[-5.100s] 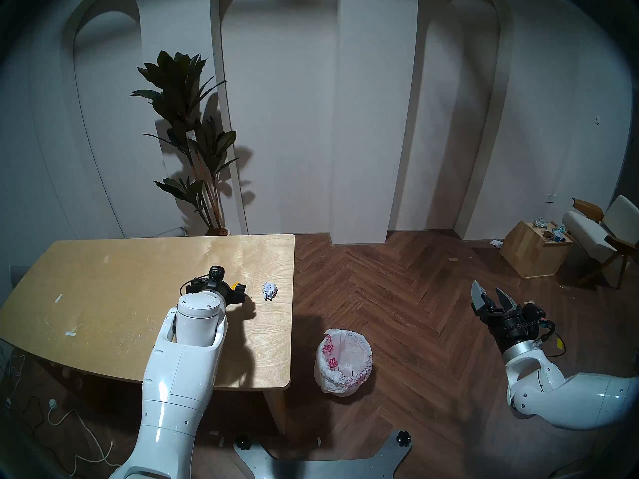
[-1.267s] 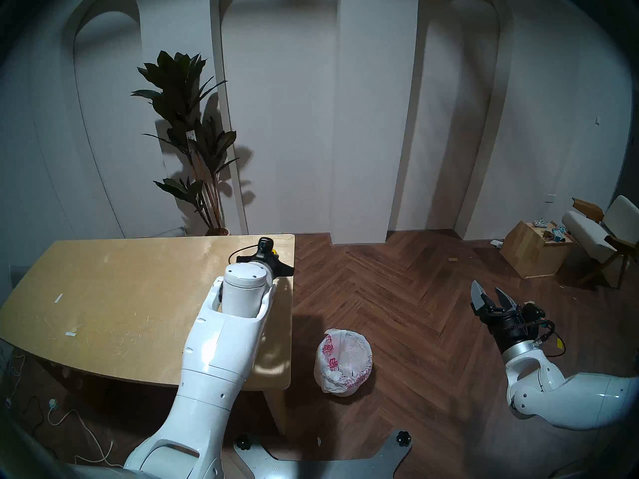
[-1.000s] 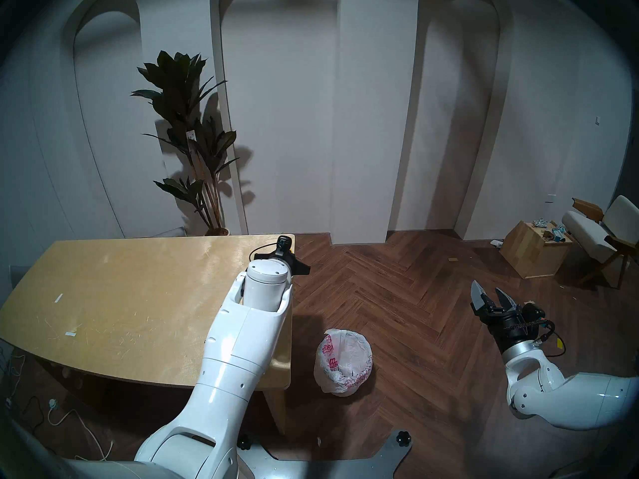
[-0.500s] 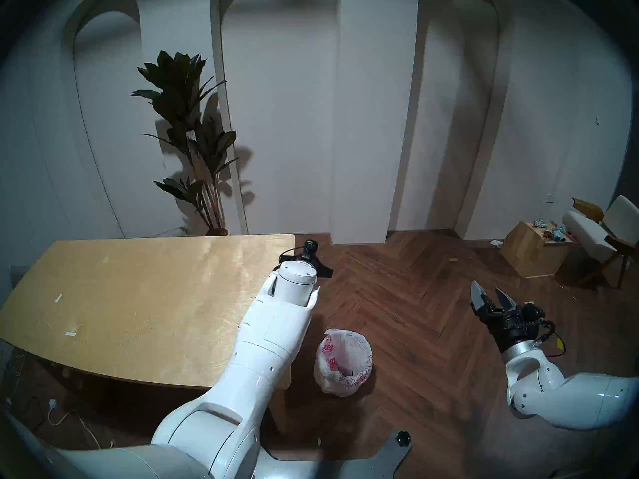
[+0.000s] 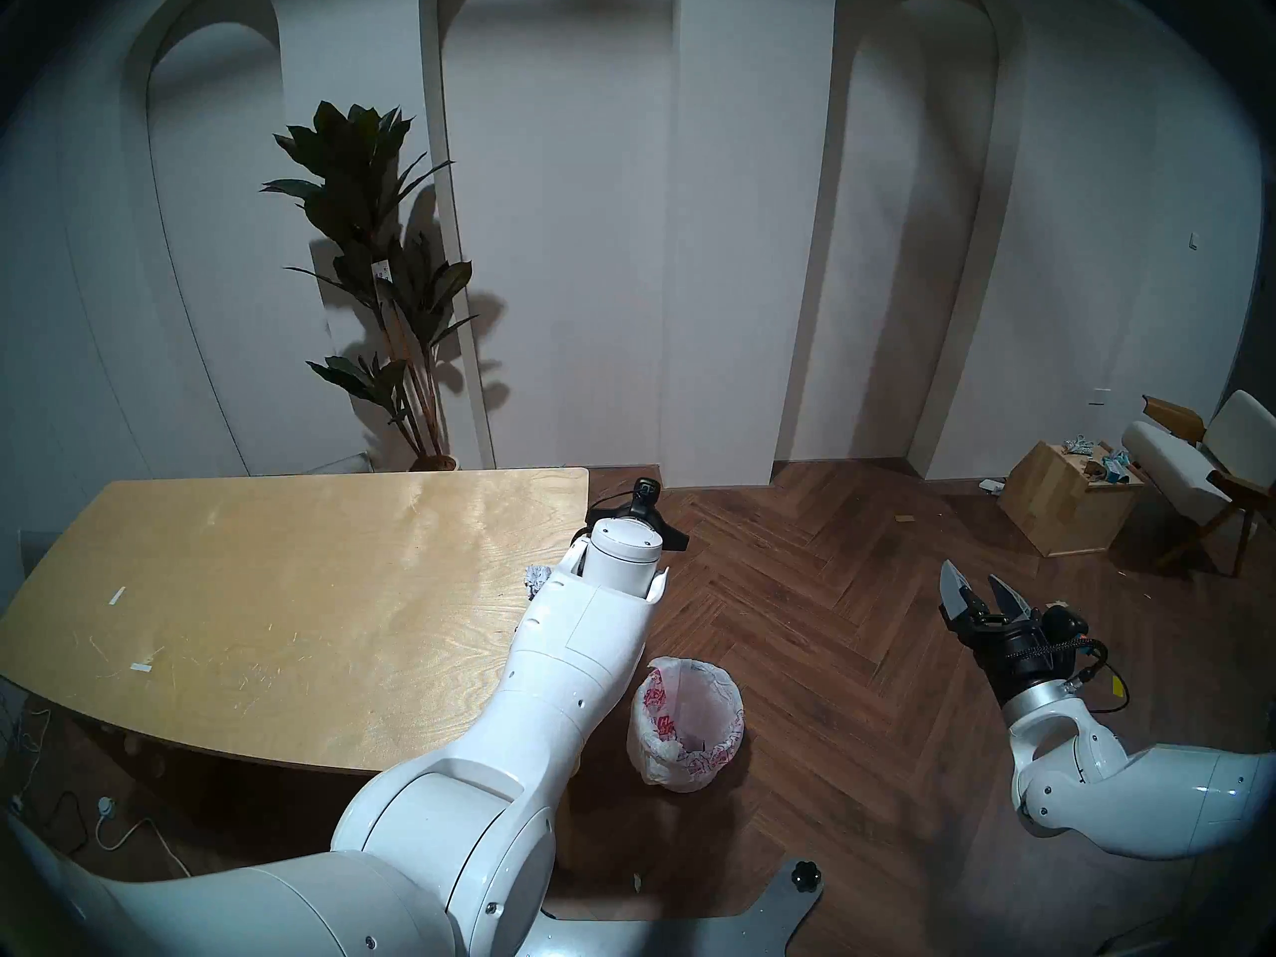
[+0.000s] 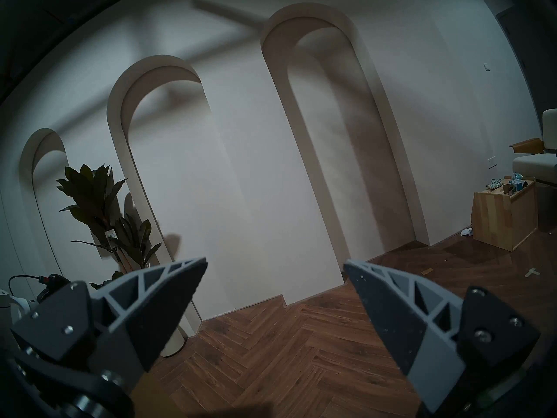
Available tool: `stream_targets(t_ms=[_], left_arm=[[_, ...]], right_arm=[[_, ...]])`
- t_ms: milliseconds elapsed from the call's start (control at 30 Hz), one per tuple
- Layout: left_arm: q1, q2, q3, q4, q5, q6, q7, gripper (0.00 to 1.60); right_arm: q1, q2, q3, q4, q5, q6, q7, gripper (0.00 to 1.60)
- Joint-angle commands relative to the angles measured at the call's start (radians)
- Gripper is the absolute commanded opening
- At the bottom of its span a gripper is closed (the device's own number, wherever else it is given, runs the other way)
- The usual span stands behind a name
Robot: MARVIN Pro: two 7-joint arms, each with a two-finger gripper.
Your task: Put the trash into the trash bin on the ground
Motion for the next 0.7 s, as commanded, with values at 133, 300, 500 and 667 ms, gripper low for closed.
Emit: stream_targets(t_ms=[133, 300, 500, 667], left_arm=[[-0.132, -0.075, -0.002, 0.143, -0.01, -0.095, 0.024, 0.0], [-0.162, -0.09, -0.007, 0.213, -0.016, -0.132, 0.032, 0.0], [-0.198, -0.104, -0.012, 0.301, -0.026, -0.18, 0.039, 0.0], [-0.226, -0.111, -0.023, 0.365, -0.041, -0.215, 0.041, 0.0]], right_arm=[[0.004, 0.003, 0.007, -0.004, 0.002, -0.008, -0.001, 1.6], [0.005, 0.003, 0.007, -0.004, 0.002, -0.008, -0.001, 1.6], [0.005, 0.004, 0.006, -0.004, 0.002, -0.009, -0.001, 1.6], [0.005, 0.004, 0.006, -0.004, 0.003, -0.009, -0.002, 1.6]])
